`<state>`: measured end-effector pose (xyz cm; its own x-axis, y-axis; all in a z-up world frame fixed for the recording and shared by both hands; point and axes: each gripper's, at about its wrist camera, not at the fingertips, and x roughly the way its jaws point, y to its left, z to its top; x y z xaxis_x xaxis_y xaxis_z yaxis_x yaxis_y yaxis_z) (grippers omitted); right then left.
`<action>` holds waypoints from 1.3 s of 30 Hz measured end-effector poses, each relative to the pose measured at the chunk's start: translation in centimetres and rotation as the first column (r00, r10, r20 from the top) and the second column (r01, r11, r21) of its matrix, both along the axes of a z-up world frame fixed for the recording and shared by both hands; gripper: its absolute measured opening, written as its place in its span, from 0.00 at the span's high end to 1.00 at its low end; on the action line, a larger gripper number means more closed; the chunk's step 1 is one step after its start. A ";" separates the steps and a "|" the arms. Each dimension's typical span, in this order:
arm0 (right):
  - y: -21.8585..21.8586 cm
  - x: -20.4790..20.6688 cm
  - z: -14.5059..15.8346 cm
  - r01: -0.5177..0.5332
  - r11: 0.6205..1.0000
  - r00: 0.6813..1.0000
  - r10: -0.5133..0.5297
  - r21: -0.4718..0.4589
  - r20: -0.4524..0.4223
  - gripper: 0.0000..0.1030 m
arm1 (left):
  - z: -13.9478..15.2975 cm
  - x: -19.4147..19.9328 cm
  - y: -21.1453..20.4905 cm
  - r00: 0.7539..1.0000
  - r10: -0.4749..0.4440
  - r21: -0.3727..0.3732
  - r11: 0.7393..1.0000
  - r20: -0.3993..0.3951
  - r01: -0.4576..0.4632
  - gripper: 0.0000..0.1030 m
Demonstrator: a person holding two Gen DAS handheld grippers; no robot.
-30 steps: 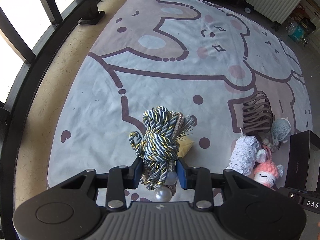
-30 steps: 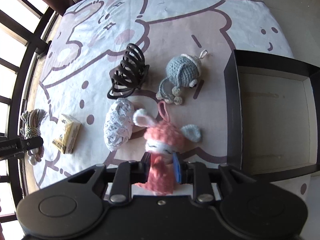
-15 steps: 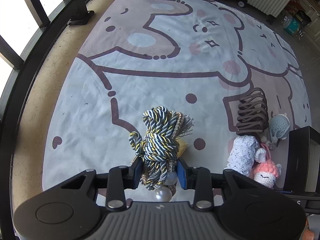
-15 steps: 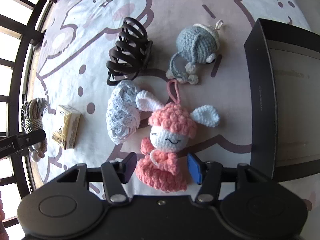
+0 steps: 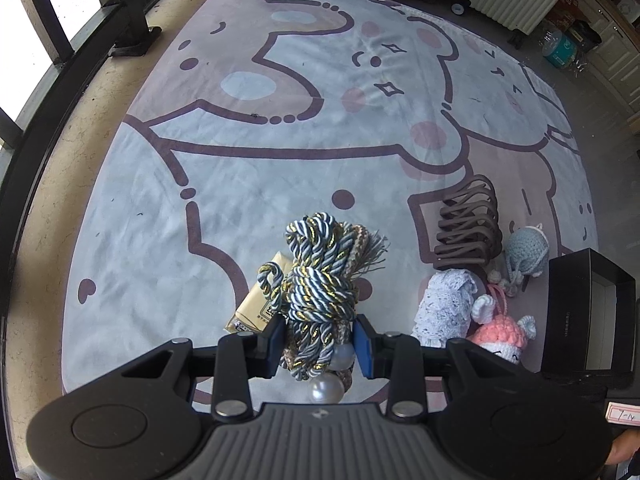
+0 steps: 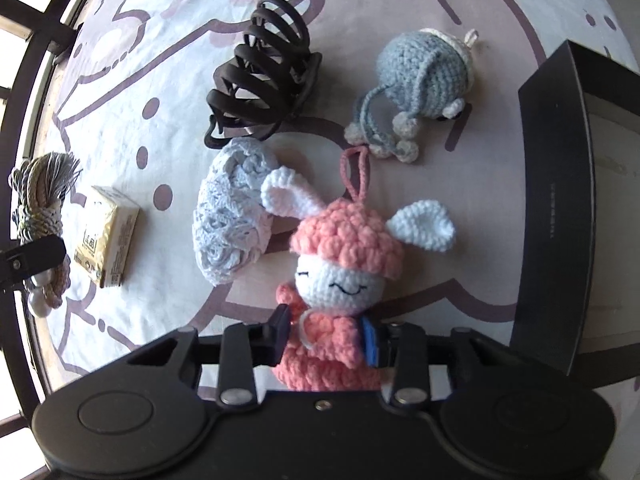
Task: Organize objects
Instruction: 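Close the left gripper on the rope while the right gripper closes on the pink bunny, then lift the rope and bunny and carry both over the black box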
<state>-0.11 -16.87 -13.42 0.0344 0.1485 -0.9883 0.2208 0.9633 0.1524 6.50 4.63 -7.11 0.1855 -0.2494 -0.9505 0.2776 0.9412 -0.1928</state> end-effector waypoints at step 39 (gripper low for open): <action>-5.4 -4.9 10.7 0.032 0.997 0.960 -0.010 -0.074 0.280 0.65 | 4.7 -5.0 -6.1 0.997 -0.011 -0.006 1.000 0.076 0.011 0.63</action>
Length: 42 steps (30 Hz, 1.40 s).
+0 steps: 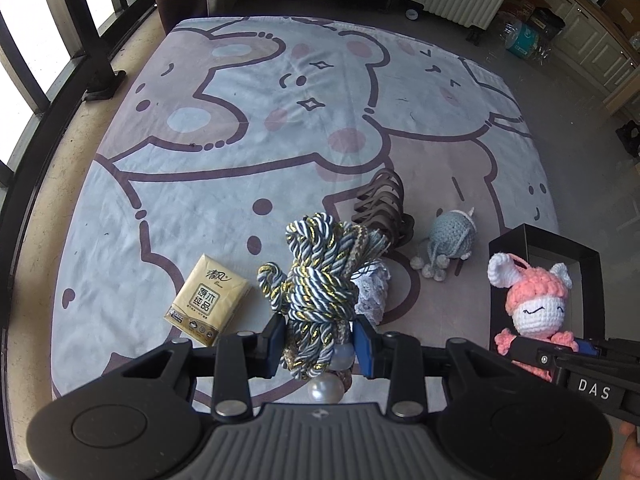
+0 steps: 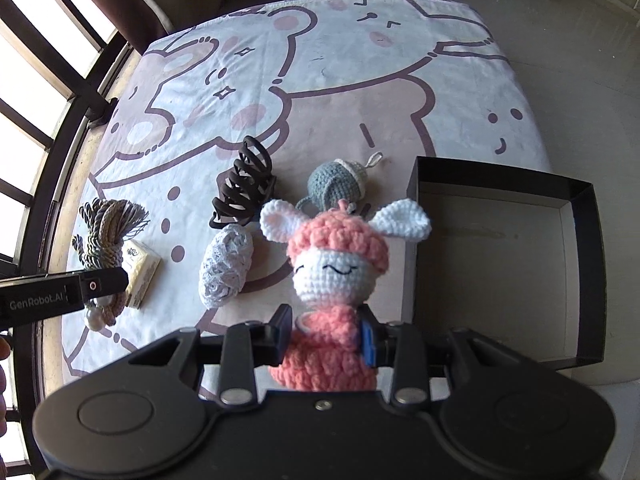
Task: Organize objects
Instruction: 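Lift the rope and bunny and carry both over the black box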
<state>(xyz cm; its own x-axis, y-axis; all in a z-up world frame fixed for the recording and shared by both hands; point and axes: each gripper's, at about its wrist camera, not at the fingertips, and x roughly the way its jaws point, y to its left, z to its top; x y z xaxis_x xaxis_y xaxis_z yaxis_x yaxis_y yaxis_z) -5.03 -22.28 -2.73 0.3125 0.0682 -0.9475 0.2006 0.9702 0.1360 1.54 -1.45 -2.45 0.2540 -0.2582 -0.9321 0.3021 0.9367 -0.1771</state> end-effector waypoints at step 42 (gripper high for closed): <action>-12.0 -3.2 3.7 0.196 0.974 0.969 -0.174 -0.116 0.173 0.71 | 1.9 -4.1 -16.4 0.995 -0.093 -0.206 0.975 -0.022 0.086 0.63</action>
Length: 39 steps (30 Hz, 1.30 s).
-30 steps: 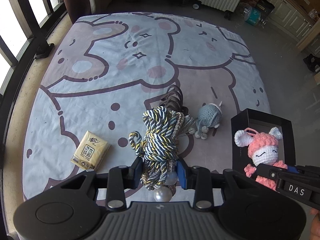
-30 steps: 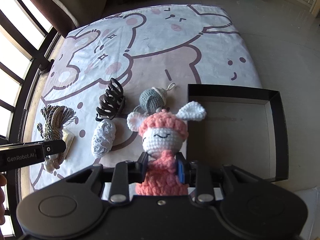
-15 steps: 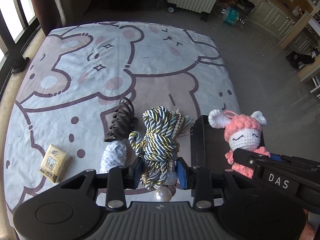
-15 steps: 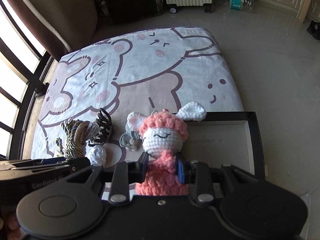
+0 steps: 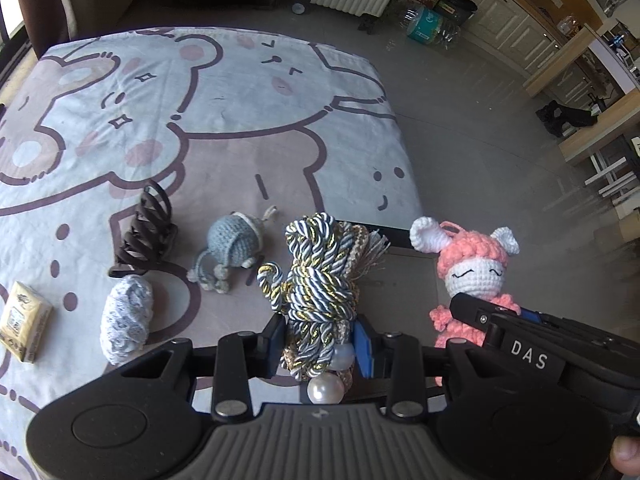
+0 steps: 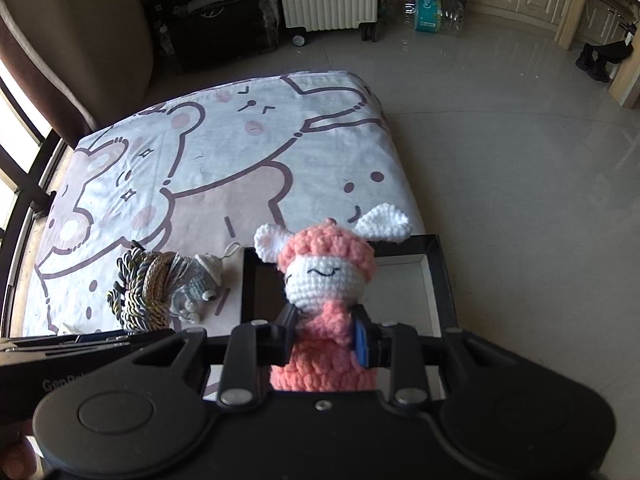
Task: Organize objects
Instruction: 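Lift the rope and bunny and carry both over the black box, then lower the rope and bunny into the box and open both grippers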
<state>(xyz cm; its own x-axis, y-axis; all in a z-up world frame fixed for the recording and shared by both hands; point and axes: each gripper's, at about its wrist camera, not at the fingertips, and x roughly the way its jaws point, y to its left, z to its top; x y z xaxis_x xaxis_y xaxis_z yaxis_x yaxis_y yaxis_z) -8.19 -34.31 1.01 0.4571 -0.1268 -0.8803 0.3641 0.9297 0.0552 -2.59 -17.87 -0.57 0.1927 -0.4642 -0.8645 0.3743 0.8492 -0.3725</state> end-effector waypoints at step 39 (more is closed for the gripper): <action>-5.9 -2.0 -10.3 0.049 0.999 0.979 -0.047 0.005 -0.198 0.66 | -5.2 -0.3 -7.0 0.990 -0.041 -0.059 0.998 -0.135 0.034 0.63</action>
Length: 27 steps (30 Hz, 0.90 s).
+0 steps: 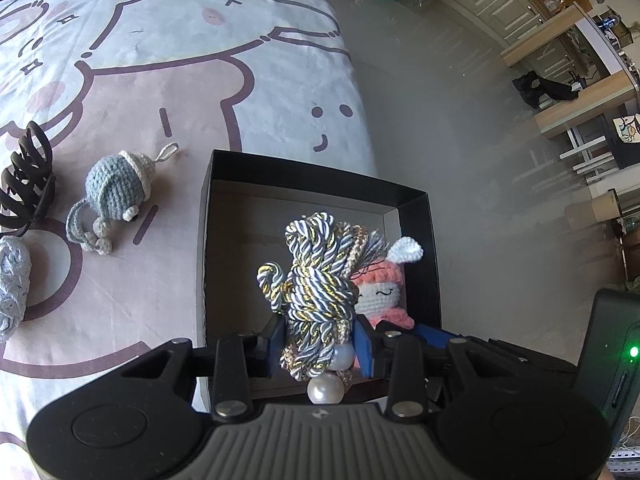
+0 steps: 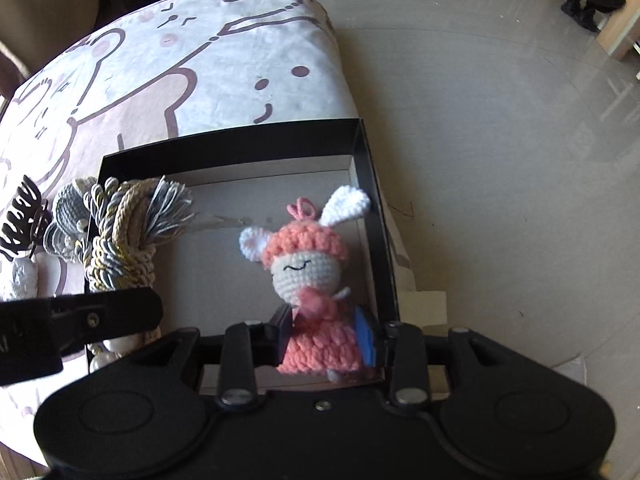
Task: Organize objects
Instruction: 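Lower the rope and bunny into the box and open both grippers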
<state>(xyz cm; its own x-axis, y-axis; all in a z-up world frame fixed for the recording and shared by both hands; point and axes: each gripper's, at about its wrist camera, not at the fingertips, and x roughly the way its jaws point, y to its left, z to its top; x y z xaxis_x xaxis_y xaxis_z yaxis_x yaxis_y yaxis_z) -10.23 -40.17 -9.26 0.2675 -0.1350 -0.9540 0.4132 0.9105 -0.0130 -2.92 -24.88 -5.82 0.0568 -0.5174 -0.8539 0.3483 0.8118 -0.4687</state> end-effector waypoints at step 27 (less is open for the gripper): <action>-0.5 -2.8 2.9 0.087 0.994 0.996 -0.085 0.071 -0.023 0.67 | -1.7 -1.2 -2.0 0.997 -0.022 0.002 1.000 -0.068 0.022 0.60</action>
<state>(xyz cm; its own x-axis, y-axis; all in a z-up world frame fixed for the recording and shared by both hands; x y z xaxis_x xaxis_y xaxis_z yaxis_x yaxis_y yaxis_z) -12.99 -40.63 -6.33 0.2388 -0.0882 -0.9670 0.4905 0.8704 0.0418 -4.09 -26.89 -7.51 -0.0132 -0.5155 -0.8568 0.3334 0.8056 -0.4898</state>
